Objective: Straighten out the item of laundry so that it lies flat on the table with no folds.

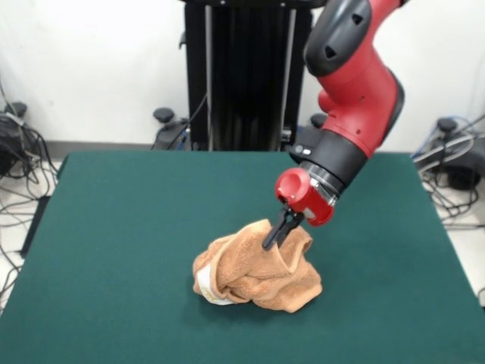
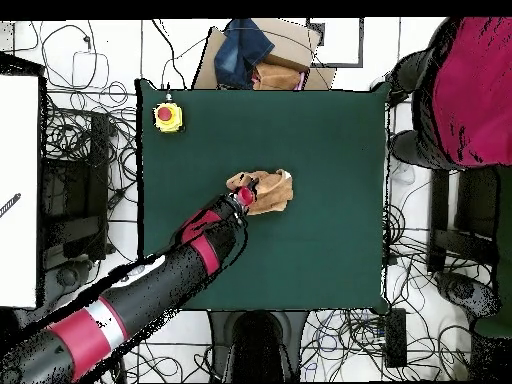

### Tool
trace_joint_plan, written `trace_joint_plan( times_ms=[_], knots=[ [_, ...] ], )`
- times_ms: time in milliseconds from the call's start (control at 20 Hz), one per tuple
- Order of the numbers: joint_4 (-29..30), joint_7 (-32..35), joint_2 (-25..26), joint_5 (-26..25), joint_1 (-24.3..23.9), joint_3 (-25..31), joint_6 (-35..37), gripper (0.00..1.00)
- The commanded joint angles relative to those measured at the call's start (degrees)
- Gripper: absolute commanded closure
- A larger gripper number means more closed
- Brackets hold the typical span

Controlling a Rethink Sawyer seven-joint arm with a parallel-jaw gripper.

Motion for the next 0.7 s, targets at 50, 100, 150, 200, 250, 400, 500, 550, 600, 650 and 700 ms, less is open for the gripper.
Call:
trace_joint_plan(
  times_ms=[50,100,150,200,250,400,500,550,600,650,700],
  knots=[
    [0.91,12.0,0.51,3.72,0.46,3.61,-1.71,1.0],
    [1.06,12.01,0.46,3.72,0.41,3.73,-1.76,1.0],
    [1.14,12.04,0.42,3.73,0.34,3.85,-1.79,1.0],
    [1.12,12.03,0.31,3.74,0.25,3.99,-1.68,1.0],
    [1.14,11.87,0.01,3.29,0.07,4.32,-1.41,1.0],
    [2.47,11.35,-3.68,-0.66,-1.98,8.5,0.97,1.0],
    [4.94,11.43,-7.19,-3.47,-3.16,11.22,1.2,1.0],
    [5.93,10.95,-8.84,-5.14,-3.61,12.2,1.29,1.0],
    [7.03,10.76,-10.22,-6.41,-3.89,12.96,1.15,1.0],
    [8.03,10.97,-11.49,-7.31,-4.29,13.76,0.85,1.0],
    [8.84,11.34,-12.43,-8.05,-4.75,14.53,0.32,1.0]
  ],
)
